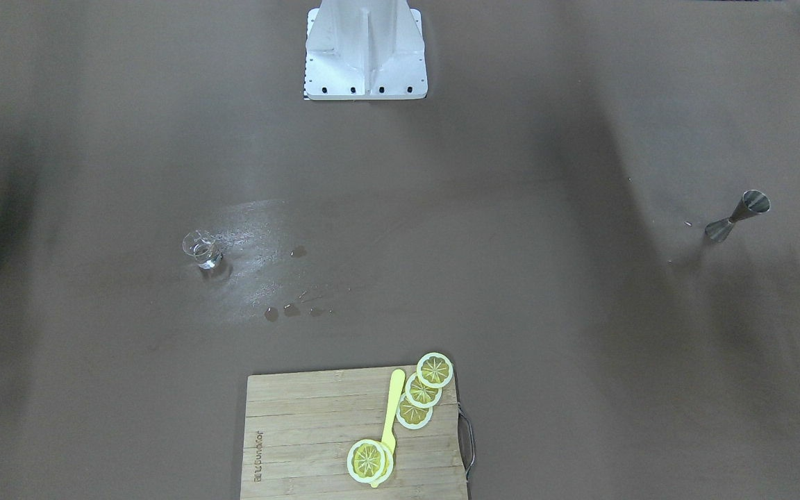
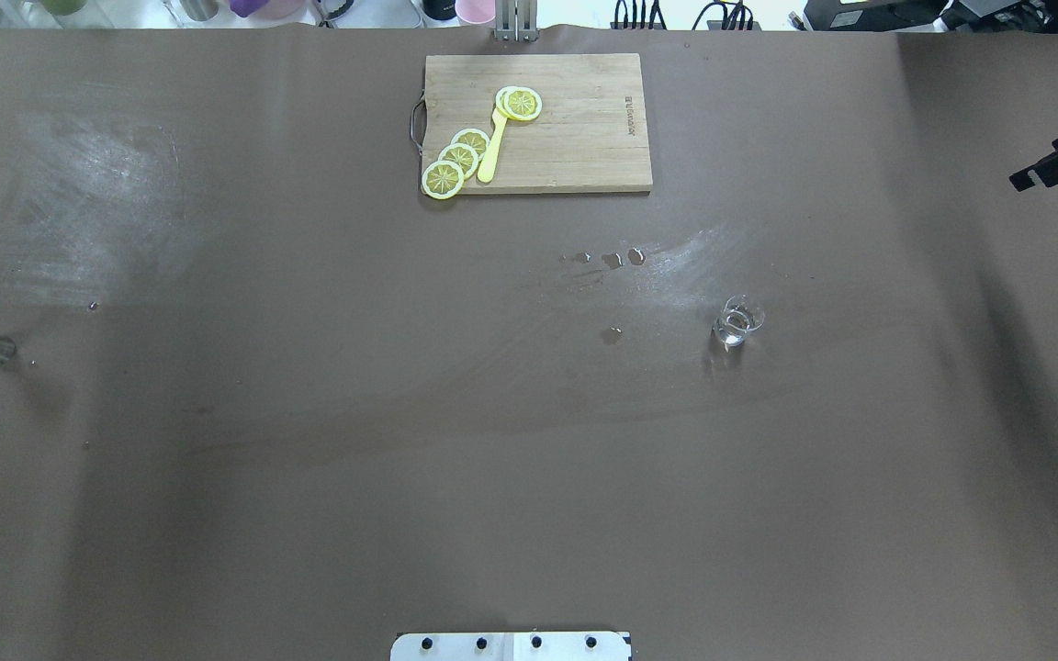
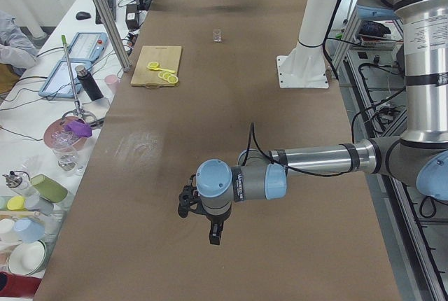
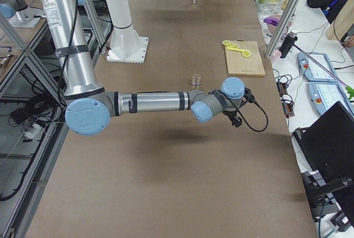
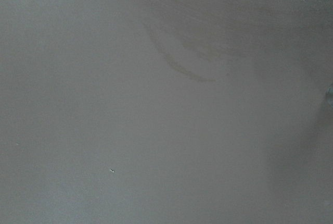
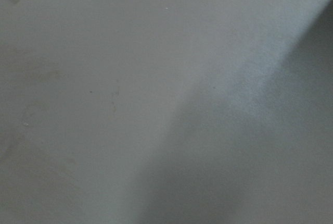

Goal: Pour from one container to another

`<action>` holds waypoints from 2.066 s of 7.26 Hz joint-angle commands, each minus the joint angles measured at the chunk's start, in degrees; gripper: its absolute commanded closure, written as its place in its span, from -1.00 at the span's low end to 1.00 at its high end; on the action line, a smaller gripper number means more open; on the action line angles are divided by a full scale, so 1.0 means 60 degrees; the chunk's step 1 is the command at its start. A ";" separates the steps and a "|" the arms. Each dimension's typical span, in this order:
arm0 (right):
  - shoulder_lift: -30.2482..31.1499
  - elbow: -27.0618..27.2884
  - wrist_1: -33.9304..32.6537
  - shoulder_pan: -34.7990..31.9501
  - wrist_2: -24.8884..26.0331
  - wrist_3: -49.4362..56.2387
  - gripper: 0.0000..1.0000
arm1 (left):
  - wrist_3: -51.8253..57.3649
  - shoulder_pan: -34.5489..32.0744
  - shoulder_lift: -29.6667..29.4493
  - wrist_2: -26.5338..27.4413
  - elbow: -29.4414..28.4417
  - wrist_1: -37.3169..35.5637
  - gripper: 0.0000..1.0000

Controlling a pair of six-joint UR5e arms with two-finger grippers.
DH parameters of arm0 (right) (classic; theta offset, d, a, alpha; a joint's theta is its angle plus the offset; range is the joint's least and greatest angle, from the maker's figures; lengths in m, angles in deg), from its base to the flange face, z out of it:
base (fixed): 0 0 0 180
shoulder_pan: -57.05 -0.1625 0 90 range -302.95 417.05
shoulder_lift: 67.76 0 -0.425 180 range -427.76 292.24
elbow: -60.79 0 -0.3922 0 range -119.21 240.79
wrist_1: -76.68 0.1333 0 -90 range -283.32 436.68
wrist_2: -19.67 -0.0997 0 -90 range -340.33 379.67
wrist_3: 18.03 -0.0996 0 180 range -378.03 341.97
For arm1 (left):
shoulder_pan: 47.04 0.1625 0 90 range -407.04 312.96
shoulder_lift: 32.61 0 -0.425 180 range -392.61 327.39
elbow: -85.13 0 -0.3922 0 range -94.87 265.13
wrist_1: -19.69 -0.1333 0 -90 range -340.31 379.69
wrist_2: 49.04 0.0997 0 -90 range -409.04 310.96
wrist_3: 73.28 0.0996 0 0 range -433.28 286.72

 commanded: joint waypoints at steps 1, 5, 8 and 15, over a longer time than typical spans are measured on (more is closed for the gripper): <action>0.0111 -0.0101 0.1810 0.0237 -0.0083 0.0049 -1.00 | 0.0000 0.0000 0.0000 0.0000 -0.0002 -0.0014 -0.96; 0.0068 -0.0407 0.3331 0.1448 -0.0406 0.0049 -1.00 | 0.0000 0.0000 0.0000 0.0000 0.0012 -0.0014 -0.96; 0.0097 -0.0700 0.5413 0.1776 -0.0361 0.0107 -1.00 | 0.0000 0.0014 0.0000 0.0015 -0.0061 0.0000 -0.96; -0.0196 -0.0775 0.7105 0.2784 -0.0464 0.0882 -1.00 | -0.0015 0.0014 -0.0014 0.0015 -0.0193 0.0073 -0.96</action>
